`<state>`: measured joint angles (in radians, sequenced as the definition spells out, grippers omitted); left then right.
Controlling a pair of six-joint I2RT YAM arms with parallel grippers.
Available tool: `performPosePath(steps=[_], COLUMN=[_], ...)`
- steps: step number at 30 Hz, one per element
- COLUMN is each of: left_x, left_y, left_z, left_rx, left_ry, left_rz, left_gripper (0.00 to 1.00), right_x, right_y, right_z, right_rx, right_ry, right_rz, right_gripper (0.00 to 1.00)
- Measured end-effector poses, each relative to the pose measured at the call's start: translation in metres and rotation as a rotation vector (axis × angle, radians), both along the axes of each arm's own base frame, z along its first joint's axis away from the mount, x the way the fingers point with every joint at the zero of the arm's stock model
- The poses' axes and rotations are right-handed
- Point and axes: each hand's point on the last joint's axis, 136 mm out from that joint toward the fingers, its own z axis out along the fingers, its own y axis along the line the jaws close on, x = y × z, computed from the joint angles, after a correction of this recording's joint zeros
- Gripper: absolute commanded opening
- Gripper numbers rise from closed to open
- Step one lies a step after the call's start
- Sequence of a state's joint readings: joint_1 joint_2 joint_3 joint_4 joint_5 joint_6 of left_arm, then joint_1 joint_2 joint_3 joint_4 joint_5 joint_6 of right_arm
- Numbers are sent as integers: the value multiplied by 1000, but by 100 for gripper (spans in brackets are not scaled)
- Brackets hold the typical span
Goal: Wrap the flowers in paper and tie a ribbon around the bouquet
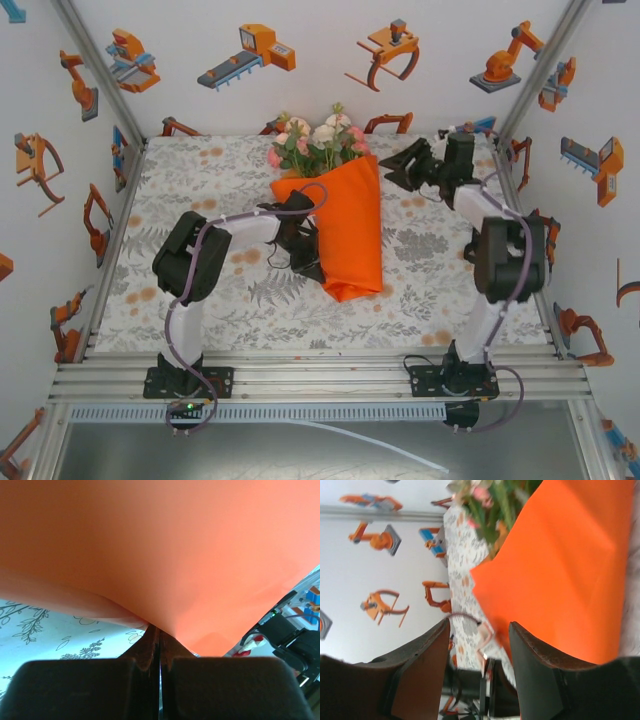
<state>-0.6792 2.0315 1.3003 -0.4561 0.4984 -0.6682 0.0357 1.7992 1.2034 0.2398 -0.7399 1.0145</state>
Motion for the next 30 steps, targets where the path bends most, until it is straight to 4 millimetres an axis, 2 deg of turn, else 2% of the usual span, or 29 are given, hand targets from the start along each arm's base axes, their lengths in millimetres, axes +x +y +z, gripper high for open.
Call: performPosePath(steps=[3,8,11,13,14,16,20,23,28,30], left_x=[1,1,2,2,3,4,12,20,29,30], left_y=[-1,-1,-1,-2,-2,-1,4,9,19,18], left_z=[1,1,1,1,2,4,19,47,119,140], left_rx=[-4,-10,-12,-13,-15,-14,1,-3,-58,-84], left_ry=[-16,-33,-39,-44,-47,-64,-136,-225,-389,-432], left_rz=[-20,-42,-48,-52,-52,-51,-34,0,87,113], left_gripper=[0,0,0,0,0,6,17,23,25,26], right_x=[-50,-124,-157,-172,-177,-181,-177,-175,-173,-173], right_y=[6,13,19,24,26,26,26,29,30,29], right_z=[-13,-84,-116,-130,-135,-144,-160,-160,-159,-159], right_rx=[-44,-107,-126,-135,-138,-143,-138,-118,-118,-120], right_ry=[5,169,255,288,299,312,328,322,308,307], right_rz=[38,104,143,167,173,172,164,174,174,172], right_gripper=[48,48,47,47,48,47,47,46,46,46])
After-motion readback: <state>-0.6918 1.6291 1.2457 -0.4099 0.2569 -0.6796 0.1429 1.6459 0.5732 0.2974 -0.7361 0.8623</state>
